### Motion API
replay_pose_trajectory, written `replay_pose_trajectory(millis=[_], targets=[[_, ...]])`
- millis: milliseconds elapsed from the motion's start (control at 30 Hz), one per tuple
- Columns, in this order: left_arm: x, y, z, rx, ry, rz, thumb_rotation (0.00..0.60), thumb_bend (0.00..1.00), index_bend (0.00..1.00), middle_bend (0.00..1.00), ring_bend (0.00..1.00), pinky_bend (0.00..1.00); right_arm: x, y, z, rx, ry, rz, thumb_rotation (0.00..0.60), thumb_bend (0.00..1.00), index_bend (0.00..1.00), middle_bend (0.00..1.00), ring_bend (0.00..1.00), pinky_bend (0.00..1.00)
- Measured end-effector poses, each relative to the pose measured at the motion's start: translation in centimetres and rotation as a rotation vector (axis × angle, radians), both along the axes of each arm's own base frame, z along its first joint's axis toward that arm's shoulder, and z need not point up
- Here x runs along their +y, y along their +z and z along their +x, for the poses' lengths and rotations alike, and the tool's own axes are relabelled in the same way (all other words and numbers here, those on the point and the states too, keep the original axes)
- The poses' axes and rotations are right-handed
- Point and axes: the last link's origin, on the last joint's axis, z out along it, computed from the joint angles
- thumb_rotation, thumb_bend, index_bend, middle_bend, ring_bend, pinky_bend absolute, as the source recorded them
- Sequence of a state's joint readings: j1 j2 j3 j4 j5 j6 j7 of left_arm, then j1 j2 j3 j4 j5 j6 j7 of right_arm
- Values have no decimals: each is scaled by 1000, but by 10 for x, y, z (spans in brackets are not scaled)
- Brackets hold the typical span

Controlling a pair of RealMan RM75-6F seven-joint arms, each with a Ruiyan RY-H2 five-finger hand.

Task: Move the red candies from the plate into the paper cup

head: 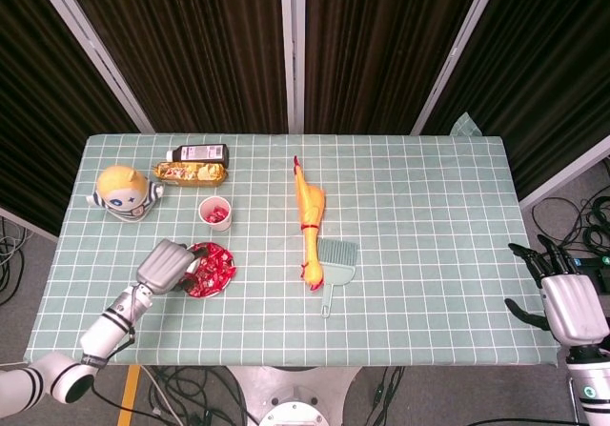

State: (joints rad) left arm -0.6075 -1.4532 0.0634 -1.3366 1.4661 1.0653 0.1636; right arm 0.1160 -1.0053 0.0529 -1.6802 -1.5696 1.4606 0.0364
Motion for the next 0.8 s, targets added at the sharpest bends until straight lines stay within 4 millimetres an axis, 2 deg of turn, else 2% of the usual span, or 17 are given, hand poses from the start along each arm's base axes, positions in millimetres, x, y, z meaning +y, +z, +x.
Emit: replay_pose_trajectory(millis=[167,400,800], targets=[[4,-10,6,18,-25,-28,600,249,412,762,637,890,-1,-1,0,-3,-4,4,600,101,169,268,53,169],[22,-18,6,52,-2,-29,600,272,449,778,658,907,-1,0,0,-8,-8,-1,600,101,169,269,56,187],[30,-30,4,64,-11,-39,600,286,497,789,663,912,0,1,-3,-15,-18,-3,600,101,169,270,58,205]])
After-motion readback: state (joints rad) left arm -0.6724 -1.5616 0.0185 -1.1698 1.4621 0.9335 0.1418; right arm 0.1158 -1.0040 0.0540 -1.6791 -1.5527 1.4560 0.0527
